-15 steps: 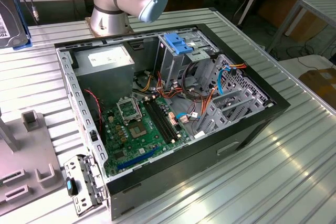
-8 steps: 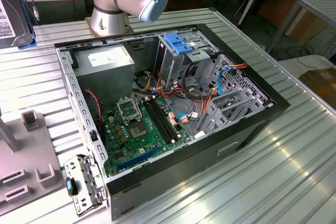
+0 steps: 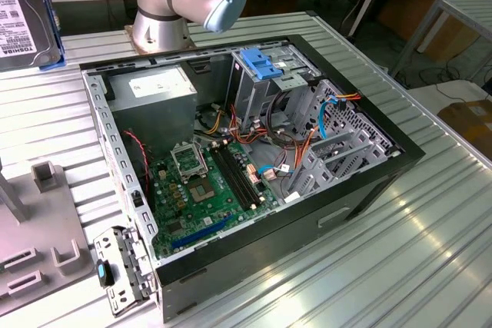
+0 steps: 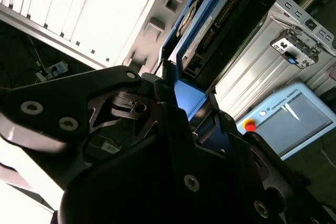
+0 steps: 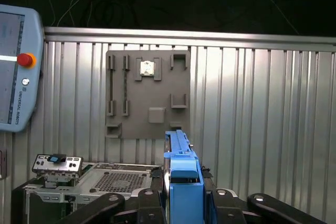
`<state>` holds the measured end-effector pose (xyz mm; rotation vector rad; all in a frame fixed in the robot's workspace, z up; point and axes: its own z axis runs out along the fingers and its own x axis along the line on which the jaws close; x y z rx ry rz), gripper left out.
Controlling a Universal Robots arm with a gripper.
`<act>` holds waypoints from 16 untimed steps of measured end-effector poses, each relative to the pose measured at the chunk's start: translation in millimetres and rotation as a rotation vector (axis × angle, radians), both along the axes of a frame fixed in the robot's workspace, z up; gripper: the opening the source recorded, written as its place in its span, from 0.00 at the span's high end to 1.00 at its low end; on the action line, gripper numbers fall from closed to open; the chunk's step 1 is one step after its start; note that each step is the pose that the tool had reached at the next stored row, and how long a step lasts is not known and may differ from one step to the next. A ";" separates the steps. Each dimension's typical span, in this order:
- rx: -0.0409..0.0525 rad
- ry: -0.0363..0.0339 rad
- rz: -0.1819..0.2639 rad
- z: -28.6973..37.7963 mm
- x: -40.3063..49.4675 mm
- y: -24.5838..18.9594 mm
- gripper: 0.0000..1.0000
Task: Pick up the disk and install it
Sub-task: 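Pick up the disk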
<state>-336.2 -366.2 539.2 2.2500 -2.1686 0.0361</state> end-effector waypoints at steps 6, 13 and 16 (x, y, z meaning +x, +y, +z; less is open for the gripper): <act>-0.0005 0.0000 0.000 0.0 10.8 0.0 0.63; -0.0009 -0.0001 0.000 0.0 21.1 0.0 0.63; -0.0011 0.0000 0.000 0.0 23.9 0.0 0.63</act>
